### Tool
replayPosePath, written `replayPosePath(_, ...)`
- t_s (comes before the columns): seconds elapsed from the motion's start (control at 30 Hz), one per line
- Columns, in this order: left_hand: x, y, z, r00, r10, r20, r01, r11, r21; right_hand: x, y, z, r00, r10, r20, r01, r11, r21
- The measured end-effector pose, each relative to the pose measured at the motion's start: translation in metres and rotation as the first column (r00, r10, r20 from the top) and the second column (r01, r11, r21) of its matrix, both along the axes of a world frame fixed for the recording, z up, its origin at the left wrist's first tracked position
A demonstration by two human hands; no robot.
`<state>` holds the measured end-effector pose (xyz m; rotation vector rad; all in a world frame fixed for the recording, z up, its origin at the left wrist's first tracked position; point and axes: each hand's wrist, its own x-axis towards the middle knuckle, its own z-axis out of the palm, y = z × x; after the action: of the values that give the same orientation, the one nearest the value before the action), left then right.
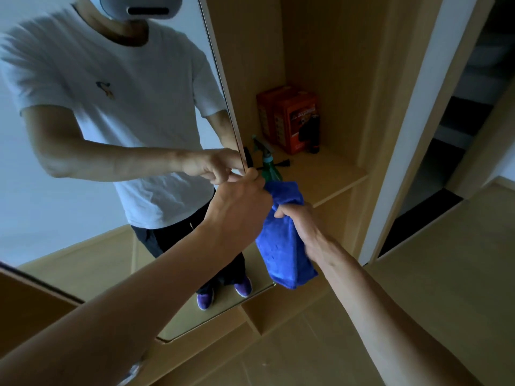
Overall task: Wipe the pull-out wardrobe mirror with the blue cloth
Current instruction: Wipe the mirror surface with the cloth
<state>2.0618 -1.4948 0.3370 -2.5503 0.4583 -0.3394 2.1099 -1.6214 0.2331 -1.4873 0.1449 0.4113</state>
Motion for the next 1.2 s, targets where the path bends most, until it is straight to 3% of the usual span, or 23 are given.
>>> replayPosePath(0.17,-0.008,-0.002,0.004,1.000,0.010,-0.028,-0.010,1.000,0.000,-0.006,-0.001,-0.014,0.992,0.049,-0.114,-0.055,0.997,-0.046)
replayPosePath(0.33,-0.012,-0.010,0.016,0.998,0.053,-0.039,-0.052,0.998,0.027,-0.016,-0.005,-0.037,0.992,0.039,-0.121,-0.061,0.981,-0.182)
replayPosePath(0.53,-0.016,-0.010,0.047,0.997,0.015,0.078,-0.016,1.000,0.023,-0.019,-0.007,-0.033,0.991,0.066,-0.118,-0.093,0.967,-0.237)
replayPosePath(0.7,-0.014,-0.003,0.070,0.987,-0.047,0.155,0.047,0.999,0.007,-0.017,-0.005,-0.002,0.997,0.054,-0.061,-0.065,0.978,-0.201)
replayPosePath(1.0,-0.017,0.007,0.066,0.973,-0.110,0.202,0.107,0.994,0.024,-0.010,-0.006,0.071,0.993,0.076,0.094,-0.076,0.997,-0.001)
replayPosePath(1.2,-0.010,0.014,0.077,0.973,-0.138,0.184,0.138,0.990,0.010,-0.009,-0.001,0.063,0.995,0.051,0.090,-0.047,0.998,-0.046)
